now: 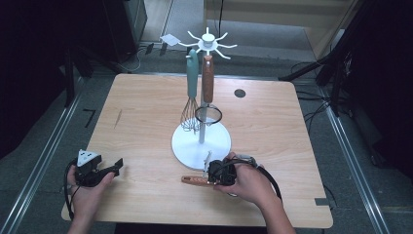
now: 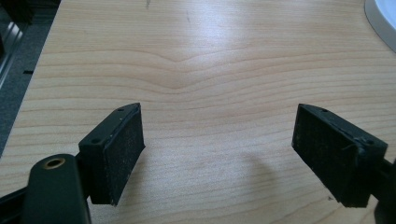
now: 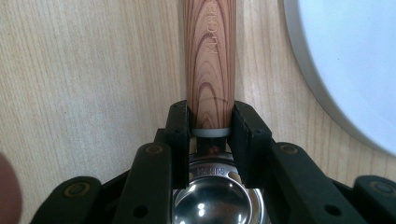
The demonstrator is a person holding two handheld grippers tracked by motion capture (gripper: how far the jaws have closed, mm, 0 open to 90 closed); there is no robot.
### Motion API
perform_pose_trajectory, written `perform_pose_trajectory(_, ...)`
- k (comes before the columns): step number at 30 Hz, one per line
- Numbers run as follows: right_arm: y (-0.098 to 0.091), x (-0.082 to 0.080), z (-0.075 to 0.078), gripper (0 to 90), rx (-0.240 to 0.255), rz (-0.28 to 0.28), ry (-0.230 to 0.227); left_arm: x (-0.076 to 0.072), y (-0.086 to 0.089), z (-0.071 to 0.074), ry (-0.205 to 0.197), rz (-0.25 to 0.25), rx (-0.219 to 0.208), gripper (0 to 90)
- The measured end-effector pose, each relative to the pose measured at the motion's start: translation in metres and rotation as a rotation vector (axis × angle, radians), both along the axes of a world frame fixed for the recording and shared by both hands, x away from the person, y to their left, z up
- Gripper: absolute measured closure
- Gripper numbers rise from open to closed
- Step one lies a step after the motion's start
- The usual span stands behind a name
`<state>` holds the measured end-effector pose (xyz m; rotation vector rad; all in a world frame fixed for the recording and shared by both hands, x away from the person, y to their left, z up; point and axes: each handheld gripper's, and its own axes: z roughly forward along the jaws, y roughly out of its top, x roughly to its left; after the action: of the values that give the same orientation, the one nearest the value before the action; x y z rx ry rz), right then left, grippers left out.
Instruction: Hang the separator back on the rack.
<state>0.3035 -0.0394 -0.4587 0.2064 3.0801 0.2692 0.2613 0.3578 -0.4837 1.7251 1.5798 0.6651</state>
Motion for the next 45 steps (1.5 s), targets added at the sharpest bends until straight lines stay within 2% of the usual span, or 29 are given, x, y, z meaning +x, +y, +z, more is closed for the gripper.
perform_pose_trajectory(1,-0.001,0.001,-0.001,71.3,0.014,0.007,0.002,0.000,0.000,0.000,-0.001,0.001,0.000,17.1)
perform_pose_trajectory(2,-0.002,0.000,0.000,71.3,0.009,-0.009,0.010,0.000,0.000,0.000,-0.001,0.001,0.001,17.1)
perform_pose_trajectory(4,-0.002,0.001,0.000,71.4,0.016,0.007,-0.003,0.000,0.000,0.000,-0.001,0.001,0.002,17.1)
perform_pose_trajectory(7,-0.002,-0.001,-0.001,71.4,0.024,0.001,-0.009,0.000,0.000,0.000,-0.001,0.001,0.001,17.1)
perform_pose_trajectory(8,-0.002,-0.003,0.000,71.5,0.021,-0.007,-0.020,0.000,0.000,0.000,-0.001,0.001,0.001,17.1)
perform_pose_trajectory(10,-0.004,-0.001,0.000,71.5,0.040,0.018,-0.046,0.000,0.000,0.000,0.000,0.000,0.001,17.1)
perform_pose_trajectory(15,-0.014,-0.002,0.006,71.5,0.102,-0.020,-0.066,0.000,0.000,0.000,0.000,0.001,0.001,17.1)
perform_pose_trajectory(17,-0.018,-0.002,0.007,71.5,0.121,-0.042,-0.088,0.000,0.000,0.000,0.000,0.001,0.000,17.1)
perform_pose_trajectory(18,-0.020,-0.002,0.008,71.5,0.131,-0.051,-0.080,0.000,0.000,0.000,-0.001,0.001,0.000,17.1)
perform_pose_trajectory(20,-0.025,-0.001,0.009,71.5,0.158,-0.084,-0.092,0.000,0.000,0.000,0.000,0.001,0.001,17.1)
perform_pose_trajectory(21,-0.027,-0.001,0.009,71.4,0.157,-0.096,-0.085,0.000,0.000,0.000,-0.001,0.001,0.000,17.1)
perform_pose_trajectory(27,-0.038,0.002,0.011,71.5,0.177,-0.171,-0.115,0.000,0.000,0.000,-0.001,0.001,-0.001,17.1)
perform_pose_trajectory(30,-0.042,0.004,0.012,71.5,0.171,-0.211,-0.129,0.000,0.000,0.000,-0.002,0.002,-0.003,17.1)
perform_pose_trajectory(32,-0.045,0.006,0.012,71.5,0.176,-0.263,-0.153,0.000,0.000,0.000,-0.002,0.004,-0.004,17.1)
perform_pose_trajectory(33,-0.047,0.008,0.012,71.5,0.178,-0.283,-0.150,0.000,0.000,0.000,-0.002,0.004,-0.005,17.1)
perform_pose_trajectory(37,-0.058,0.014,0.014,71.5,0.232,-0.390,-0.167,0.000,0.000,0.000,-0.002,0.005,-0.005,17.1)
perform_pose_trajectory(40,-0.065,0.016,0.015,71.5,0.265,-0.447,-0.172,0.000,0.000,0.000,-0.003,0.006,-0.007,17.1)
perform_pose_trajectory(45,-0.073,0.018,0.015,71.5,0.308,-0.506,-0.187,0.000,0.000,0.000,-0.004,0.005,-0.005,17.1)
